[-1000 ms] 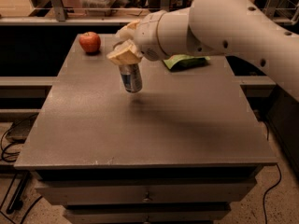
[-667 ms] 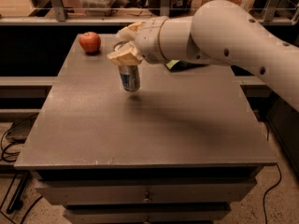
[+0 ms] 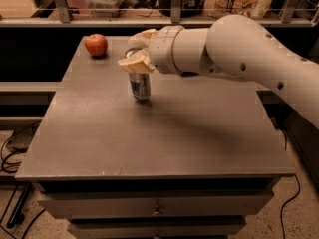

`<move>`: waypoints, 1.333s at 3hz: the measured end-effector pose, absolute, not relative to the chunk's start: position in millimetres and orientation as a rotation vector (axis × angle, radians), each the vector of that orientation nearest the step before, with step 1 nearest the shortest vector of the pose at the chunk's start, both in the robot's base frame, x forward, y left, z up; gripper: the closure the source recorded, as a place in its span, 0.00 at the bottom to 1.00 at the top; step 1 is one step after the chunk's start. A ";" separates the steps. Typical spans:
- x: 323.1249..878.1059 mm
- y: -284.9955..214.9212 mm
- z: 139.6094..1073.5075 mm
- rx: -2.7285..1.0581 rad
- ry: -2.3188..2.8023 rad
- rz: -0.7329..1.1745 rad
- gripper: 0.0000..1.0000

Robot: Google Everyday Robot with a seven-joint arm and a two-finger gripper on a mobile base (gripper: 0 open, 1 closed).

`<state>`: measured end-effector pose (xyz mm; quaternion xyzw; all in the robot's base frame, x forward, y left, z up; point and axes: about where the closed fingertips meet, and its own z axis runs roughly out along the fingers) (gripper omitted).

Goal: Place redbull can upright

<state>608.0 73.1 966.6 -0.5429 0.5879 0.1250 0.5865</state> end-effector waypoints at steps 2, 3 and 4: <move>608.1 64.2 954.4 -1.203 1.405 0.318 0.00; 602.3 62.8 945.0 -1.194 1.457 0.342 0.00; 602.2 63.0 945.0 -1.192 1.459 0.345 0.00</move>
Offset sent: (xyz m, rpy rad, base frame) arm 0.0014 -0.0173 -0.0192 0.0645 0.0557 -0.0559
